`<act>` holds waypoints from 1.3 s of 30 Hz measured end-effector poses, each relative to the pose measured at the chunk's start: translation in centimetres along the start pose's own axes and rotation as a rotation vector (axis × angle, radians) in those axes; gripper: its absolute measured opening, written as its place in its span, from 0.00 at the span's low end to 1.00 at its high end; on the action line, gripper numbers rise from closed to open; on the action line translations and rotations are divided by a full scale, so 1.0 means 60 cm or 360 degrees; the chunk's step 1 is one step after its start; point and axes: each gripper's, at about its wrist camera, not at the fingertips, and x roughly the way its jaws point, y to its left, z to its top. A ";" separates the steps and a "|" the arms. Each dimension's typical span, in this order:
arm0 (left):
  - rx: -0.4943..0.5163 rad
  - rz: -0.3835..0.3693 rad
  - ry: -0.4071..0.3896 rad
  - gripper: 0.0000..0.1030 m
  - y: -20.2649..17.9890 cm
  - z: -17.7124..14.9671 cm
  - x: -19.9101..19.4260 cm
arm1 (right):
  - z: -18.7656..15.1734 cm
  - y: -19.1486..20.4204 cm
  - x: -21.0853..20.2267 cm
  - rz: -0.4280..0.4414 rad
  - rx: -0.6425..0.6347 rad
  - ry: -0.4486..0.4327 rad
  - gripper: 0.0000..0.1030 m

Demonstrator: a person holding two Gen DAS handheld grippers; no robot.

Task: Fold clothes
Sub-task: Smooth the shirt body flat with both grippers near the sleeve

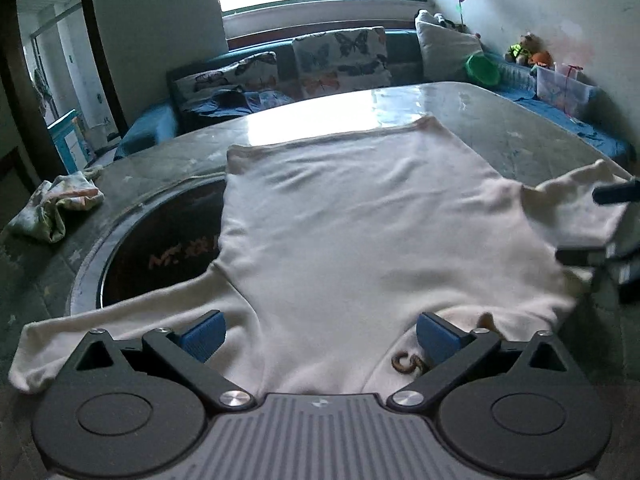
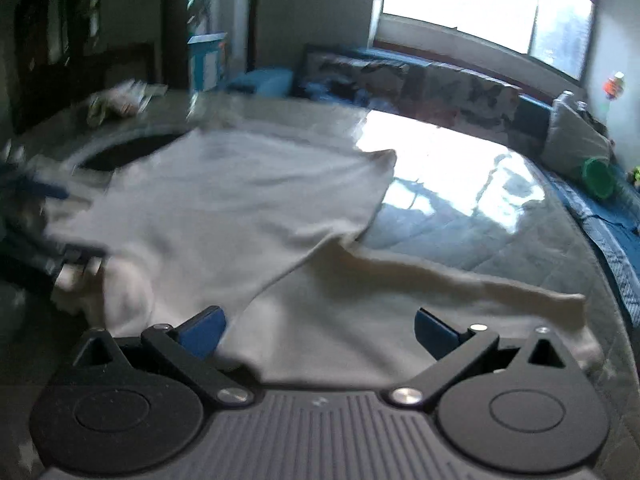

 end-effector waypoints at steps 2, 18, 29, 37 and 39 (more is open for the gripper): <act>-0.0003 0.0005 -0.0015 1.00 -0.002 0.009 0.000 | 0.017 -0.026 0.008 -0.0011 0.0087 -0.0018 0.96; 0.0144 -0.0134 0.0001 1.00 -0.072 0.023 0.020 | 0.010 -0.175 0.037 -0.0346 0.0364 0.0041 0.82; 0.0227 -0.0226 0.0002 1.00 -0.120 0.023 0.021 | -0.057 -0.248 0.001 -0.0574 0.0483 0.0101 0.77; 0.0240 -0.0241 -0.0002 1.00 -0.123 0.023 0.015 | -0.060 -0.269 -0.005 -0.0554 0.0578 0.0097 0.60; 0.0238 -0.0237 0.0001 1.00 -0.123 0.023 0.014 | -0.060 -0.268 -0.007 -0.0530 0.0585 0.0091 0.52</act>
